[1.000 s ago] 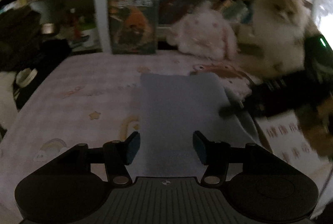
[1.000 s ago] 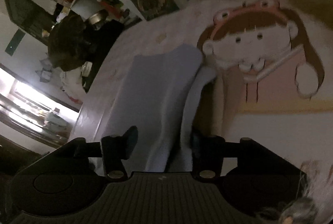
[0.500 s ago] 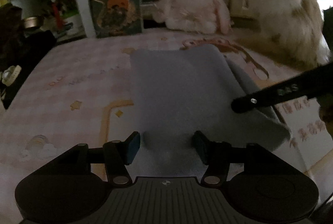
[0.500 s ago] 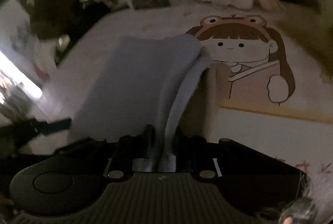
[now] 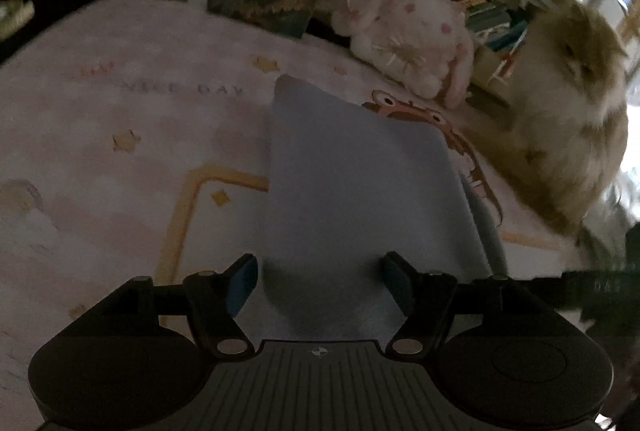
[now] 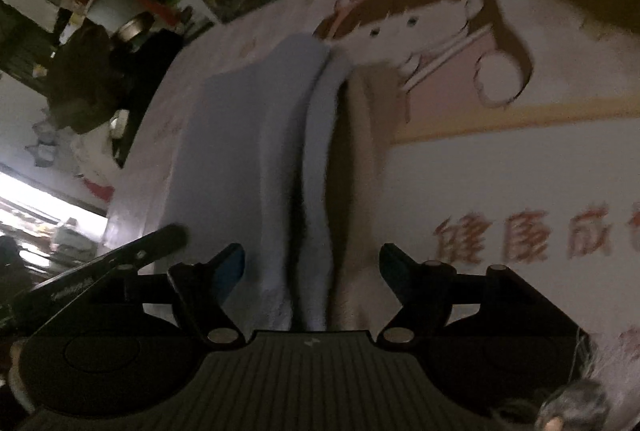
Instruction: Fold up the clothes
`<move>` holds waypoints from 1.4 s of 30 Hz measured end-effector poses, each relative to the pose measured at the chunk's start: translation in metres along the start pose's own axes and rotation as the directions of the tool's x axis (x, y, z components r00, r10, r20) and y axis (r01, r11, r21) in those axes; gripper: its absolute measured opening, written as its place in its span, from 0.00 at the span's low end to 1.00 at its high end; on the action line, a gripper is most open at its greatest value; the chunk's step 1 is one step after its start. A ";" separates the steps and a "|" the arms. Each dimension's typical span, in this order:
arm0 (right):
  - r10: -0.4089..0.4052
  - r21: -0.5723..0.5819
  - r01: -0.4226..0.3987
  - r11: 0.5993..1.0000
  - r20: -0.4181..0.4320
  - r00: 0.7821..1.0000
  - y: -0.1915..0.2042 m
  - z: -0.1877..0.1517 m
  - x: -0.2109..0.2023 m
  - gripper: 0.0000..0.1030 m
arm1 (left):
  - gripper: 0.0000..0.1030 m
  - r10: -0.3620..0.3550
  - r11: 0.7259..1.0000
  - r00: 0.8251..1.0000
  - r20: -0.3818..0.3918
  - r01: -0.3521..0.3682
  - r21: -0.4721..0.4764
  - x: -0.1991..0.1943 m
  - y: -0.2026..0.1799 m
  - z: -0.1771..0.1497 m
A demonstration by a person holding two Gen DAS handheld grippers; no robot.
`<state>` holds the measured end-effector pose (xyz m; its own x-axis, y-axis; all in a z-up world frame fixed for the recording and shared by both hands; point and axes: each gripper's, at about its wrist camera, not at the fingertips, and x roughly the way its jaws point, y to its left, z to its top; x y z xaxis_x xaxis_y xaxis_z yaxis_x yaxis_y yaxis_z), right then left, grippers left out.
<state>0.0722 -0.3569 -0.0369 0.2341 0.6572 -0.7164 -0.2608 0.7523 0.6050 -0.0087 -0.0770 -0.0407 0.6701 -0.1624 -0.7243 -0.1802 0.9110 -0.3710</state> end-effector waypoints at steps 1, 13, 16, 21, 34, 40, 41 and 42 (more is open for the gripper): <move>0.000 -0.003 0.000 1.000 0.000 1.000 0.002 -0.001 0.001 0.71 | 0.70 -0.012 0.999 1.000 -0.005 0.012 -0.034 0.003 0.003 -0.001; -0.122 -0.362 0.144 0.921 0.081 0.989 0.042 -0.027 -0.023 0.30 | 0.43 0.008 1.000 1.000 0.000 -0.008 -0.004 -0.020 -0.033 -0.023; -0.131 -0.384 0.144 0.912 0.059 0.990 0.039 -0.035 -0.033 0.30 | 0.43 -0.009 1.000 0.999 -0.044 0.008 -0.004 -0.024 -0.038 -0.029; -0.115 -0.307 0.106 0.946 -0.010 0.993 0.022 -0.037 -0.043 0.35 | 0.49 -0.045 0.999 0.994 -0.101 0.042 -0.035 -0.020 -0.032 -0.035; -0.050 -0.101 0.046 0.994 -0.035 0.998 -0.006 -0.028 -0.026 0.57 | 0.60 -0.117 0.983 0.989 -0.087 0.103 -0.151 0.003 -0.019 -0.037; -0.082 -0.224 0.087 0.971 0.032 0.996 0.009 -0.034 -0.034 0.34 | 0.45 -0.055 0.995 0.997 -0.055 0.050 -0.089 -0.006 -0.039 -0.038; -0.084 -0.246 0.093 0.965 0.048 0.995 0.012 -0.035 -0.037 0.33 | 0.44 -0.046 0.997 0.998 -0.045 0.043 -0.064 -0.010 -0.044 -0.038; -0.086 -0.269 0.100 0.958 0.063 0.994 0.016 -0.036 -0.039 0.31 | 0.43 -0.042 0.998 0.999 -0.030 0.040 -0.040 -0.014 -0.048 -0.038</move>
